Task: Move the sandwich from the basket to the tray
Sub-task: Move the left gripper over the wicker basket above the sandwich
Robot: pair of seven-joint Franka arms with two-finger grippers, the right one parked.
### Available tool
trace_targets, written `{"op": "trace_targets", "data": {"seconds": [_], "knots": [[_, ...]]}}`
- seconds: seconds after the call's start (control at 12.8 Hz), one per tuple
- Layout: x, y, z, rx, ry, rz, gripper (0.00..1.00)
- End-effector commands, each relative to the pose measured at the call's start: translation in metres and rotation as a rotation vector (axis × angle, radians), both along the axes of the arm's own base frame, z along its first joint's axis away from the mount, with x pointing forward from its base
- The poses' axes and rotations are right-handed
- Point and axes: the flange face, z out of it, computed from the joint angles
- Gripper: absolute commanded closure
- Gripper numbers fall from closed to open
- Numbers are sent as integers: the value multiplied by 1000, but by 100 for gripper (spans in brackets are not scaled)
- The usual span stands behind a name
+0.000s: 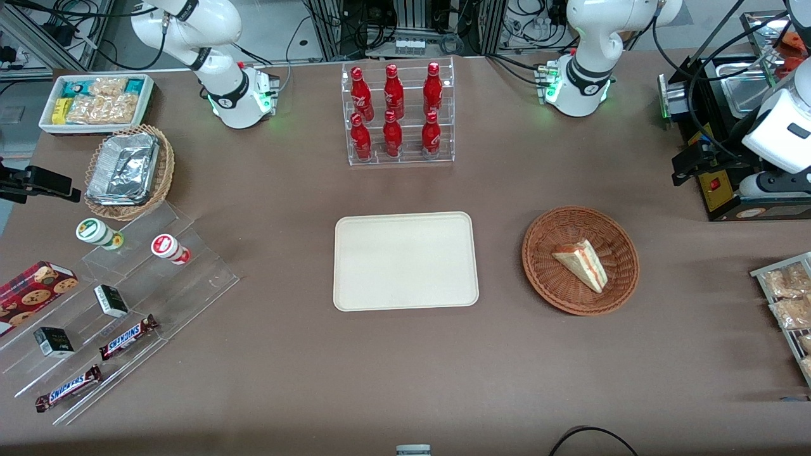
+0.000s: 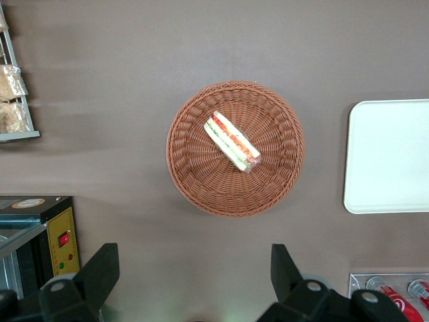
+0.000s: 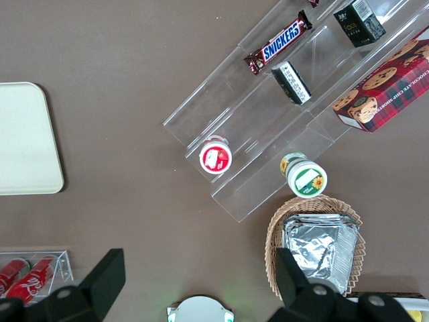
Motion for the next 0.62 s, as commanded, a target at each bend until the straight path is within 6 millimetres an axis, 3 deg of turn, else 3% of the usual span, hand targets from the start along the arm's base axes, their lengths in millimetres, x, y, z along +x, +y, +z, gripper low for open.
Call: {"op": "trace_targets", "data": {"seconds": [0.0, 0.23, 0.39, 0.55], "knots": [[2, -3, 3, 5, -8, -19, 0], [7, -3, -8, 7, 9, -20, 0], [13, -7, -34, 25, 38, -18, 0], [15, -10, -73, 27, 50, -7, 0]]}}
